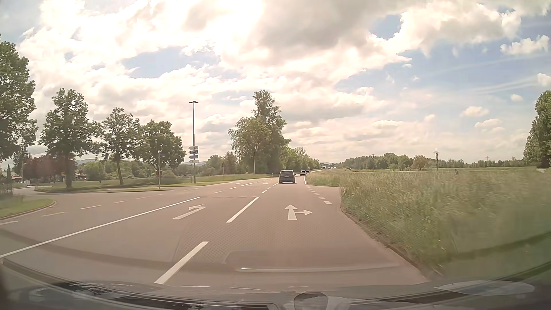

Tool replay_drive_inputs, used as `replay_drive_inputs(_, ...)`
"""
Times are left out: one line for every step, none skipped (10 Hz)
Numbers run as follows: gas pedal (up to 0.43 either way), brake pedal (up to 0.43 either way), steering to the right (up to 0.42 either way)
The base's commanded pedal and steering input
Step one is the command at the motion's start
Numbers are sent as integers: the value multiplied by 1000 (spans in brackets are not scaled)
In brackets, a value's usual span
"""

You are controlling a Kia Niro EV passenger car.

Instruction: Follow the waypoints while adhering to traffic rules and regulations

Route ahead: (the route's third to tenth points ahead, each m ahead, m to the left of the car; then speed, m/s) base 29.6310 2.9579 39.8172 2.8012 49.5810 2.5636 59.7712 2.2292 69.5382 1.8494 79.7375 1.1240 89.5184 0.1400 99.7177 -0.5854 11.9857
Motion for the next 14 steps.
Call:
replay_drive_inputs(67, 0, -2)
replay_drive_inputs(67, 0, -1)
replay_drive_inputs(67, 0, -1)
replay_drive_inputs(67, 0, 0)
replay_drive_inputs(67, 0, 0)
replay_drive_inputs(67, 0, 0)
replay_drive_inputs(67, 0, 1)
replay_drive_inputs(67, 0, 1)
replay_drive_inputs(67, 0, 2)
replay_drive_inputs(67, 0, 2)
replay_drive_inputs(67, 0, 2)
replay_drive_inputs(67, 0, 2)
replay_drive_inputs(67, 0, 2)
replay_drive_inputs(67, 0, 2)
